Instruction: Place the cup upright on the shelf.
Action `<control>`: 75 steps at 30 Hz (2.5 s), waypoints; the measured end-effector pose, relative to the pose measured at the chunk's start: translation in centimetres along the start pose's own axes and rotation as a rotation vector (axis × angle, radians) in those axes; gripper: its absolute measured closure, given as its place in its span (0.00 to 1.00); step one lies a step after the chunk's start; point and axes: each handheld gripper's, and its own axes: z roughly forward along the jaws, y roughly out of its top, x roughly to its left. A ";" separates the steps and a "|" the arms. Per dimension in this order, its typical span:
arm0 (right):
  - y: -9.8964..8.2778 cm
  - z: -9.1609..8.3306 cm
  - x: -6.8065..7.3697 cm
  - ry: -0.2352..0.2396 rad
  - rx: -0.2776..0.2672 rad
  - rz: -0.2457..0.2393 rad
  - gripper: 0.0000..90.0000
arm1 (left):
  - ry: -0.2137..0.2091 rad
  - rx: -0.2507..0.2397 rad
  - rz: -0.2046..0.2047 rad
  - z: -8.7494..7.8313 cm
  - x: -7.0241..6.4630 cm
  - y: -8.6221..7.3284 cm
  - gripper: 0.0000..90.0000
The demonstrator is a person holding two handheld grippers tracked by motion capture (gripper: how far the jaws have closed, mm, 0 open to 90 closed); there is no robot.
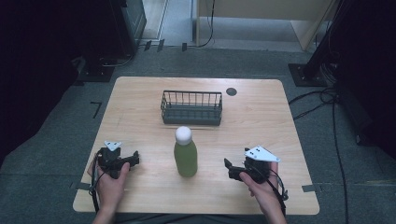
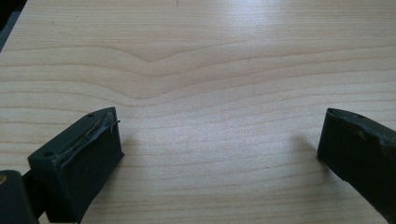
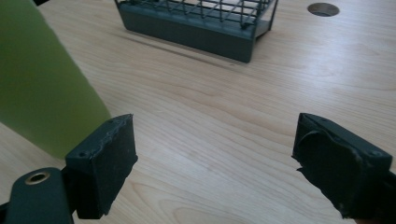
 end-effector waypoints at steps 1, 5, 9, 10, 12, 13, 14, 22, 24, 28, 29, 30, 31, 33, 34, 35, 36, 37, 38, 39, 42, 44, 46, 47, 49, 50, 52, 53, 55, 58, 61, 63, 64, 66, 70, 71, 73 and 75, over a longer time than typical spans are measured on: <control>0.1 0.0 0.2 0.009 -0.001 -0.001 0.15 | 0.000 0.000 0.000 0.0 0.0 0.0 0.00; 0.4 0.2 1.2 0.049 -0.007 -0.006 0.15 | 0.000 0.000 0.000 0.0 0.0 0.0 0.00; 0.7 0.4 2.3 0.096 -0.005 -0.018 0.15 | 0.000 0.000 0.000 0.0 0.0 0.0 0.00; 0.8 0.4 2.6 0.110 -0.005 -0.023 0.15 | 0.000 0.000 0.000 0.0 0.0 0.0 0.00; 1.0 0.7 3.1 0.137 -0.003 -0.030 0.15 | 0.000 0.000 0.000 0.0 0.0 0.0 0.00; 1.1 0.7 3.3 0.144 -0.004 -0.030 0.15 | 0.000 0.000 0.000 0.0 0.0 0.0 0.00; 1.2 0.9 3.6 0.154 -0.004 -0.033 0.15 | 0.000 0.000 0.000 0.0 0.0 0.0 0.00; 1.9 1.4 6.0 0.244 -0.004 -0.073 0.15 | 0.000 0.000 0.000 0.0 0.0 0.0 0.00; 2.1 1.5 6.6 0.268 -0.002 -0.077 0.15 | 0.000 0.000 0.000 0.0 0.0 0.0 0.00; 2.3 1.8 7.9 0.288 0.002 -0.098 0.17 | 0.000 -0.002 -0.002 0.0 0.0 0.0 0.00; 2.4 1.9 8.0 0.291 0.002 -0.100 0.17 | -0.001 -0.002 -0.001 0.0 0.0 0.0 0.00; 2.5 2.0 8.3 0.295 0.003 -0.105 0.17 | 0.000 -0.002 -0.002 0.0 0.0 0.0 0.00; 2.5 2.0 8.3 0.295 0.003 -0.105 0.17 | 0.000 -0.002 -0.002 0.0 0.0 0.0 0.00; 2.6 2.4 8.8 0.299 0.004 -0.110 0.18 | 0.000 -0.001 -0.002 0.0 0.0 0.0 0.00; 2.6 2.5 8.9 0.300 0.006 -0.110 0.18 | 0.000 -0.001 -0.001 0.0 0.0 0.0 0.00; 2.6 2.7 9.1 0.303 0.008 -0.112 0.18 | 0.000 -0.001 -0.001 0.0 0.0 0.0 0.00; 2.6 2.8 9.3 0.305 0.008 -0.117 0.18 | 0.000 -0.001 -0.002 0.0 0.0 0.0 0.00; 2.6 2.9 9.5 0.305 0.010 -0.117 0.18 | 0.000 -0.001 -0.001 0.0 0.0 0.0 0.00; 2.7 3.0 9.6 0.307 0.011 -0.123 0.18 | 0.000 -0.001 -0.002 0.0 0.0 0.0 0.00; 2.7 3.1 9.8 0.302 0.012 -0.126 0.18 | 0.000 -0.002 -0.002 0.0 0.0 0.0 0.00; 2.8 3.5 10.1 0.300 0.015 -0.115 0.18 | 0.000 -0.001 -0.001 0.0 0.0 0.0 0.00; 2.9 3.7 10.3 0.297 0.012 -0.113 0.18 | 0.000 -0.002 -0.002 0.0 0.0 0.0 0.00; 2.9 4.0 10.4 0.289 0.006 -0.112 0.19 | 0.000 -0.001 -0.002 0.0 0.0 0.0 0.00; 3.0 4.1 10.5 0.287 0.005 -0.108 0.20 | 0.000 -0.001 -0.002 0.0 0.0 0.0 0.00; 3.0 4.2 10.4 0.284 0.004 -0.106 0.20 | -0.001 -0.001 -0.001 0.0 0.0 0.0 0.00; 3.1 4.5 10.4 0.279 -0.003 -0.099 0.21 | -0.001 -0.001 -0.001 0.0 0.0 0.0 0.00; 3.2 4.7 10.4 0.279 -0.008 -0.098 0.21 | 0.000 -0.001 -0.002 0.0 0.0 0.0 0.00; 3.2 4.9 10.5 0.278 -0.008 -0.095 0.21 | 0.000 -0.001 -0.001 0.0 0.0 0.0 0.00; 3.2 5.1 10.6 0.277 -0.009 -0.097 0.20 | 0.000 -0.001 -0.002 0.0 0.0 0.0 0.00; 3.4 5.3 10.8 0.269 -0.018 -0.101 0.19 | 0.000 -0.001 -0.001 0.0 0.0 0.0 0.00; 3.6 5.6 11.0 0.272 -0.019 -0.102 0.18 | 0.000 -0.001 -0.002 0.0 0.0 0.0 0.00; 3.7 5.9 11.1 0.274 -0.024 -0.106 0.17 | 0.000 -0.001 -0.001 0.0 0.0 0.0 0.00; 3.8 6.0 11.2 0.276 -0.028 -0.107 0.17 | 0.000 -0.001 -0.001 0.0 0.0 0.0 0.00; 3.9 6.3 11.3 0.278 -0.034 -0.104 0.17 | 0.000 -0.001 -0.001 0.0 0.0 0.0 0.00; 4.2 6.6 11.5 0.275 -0.049 -0.106 0.17 | 0.000 -0.001 -0.001 0.0 0.0 0.0 0.00; 4.2 6.7 11.6 0.272 -0.053 -0.109 0.18 | 0.000 -0.001 -0.001 0.0 0.0 0.0 0.00; 4.2 6.6 11.7 0.261 -0.065 -0.122 0.20 | -0.001 0.001 0.000 0.0 0.0 0.0 0.00; 4.2 6.6 11.8 0.253 -0.072 -0.136 0.21 | -0.001 0.000 0.000 0.0 0.0 0.0 0.00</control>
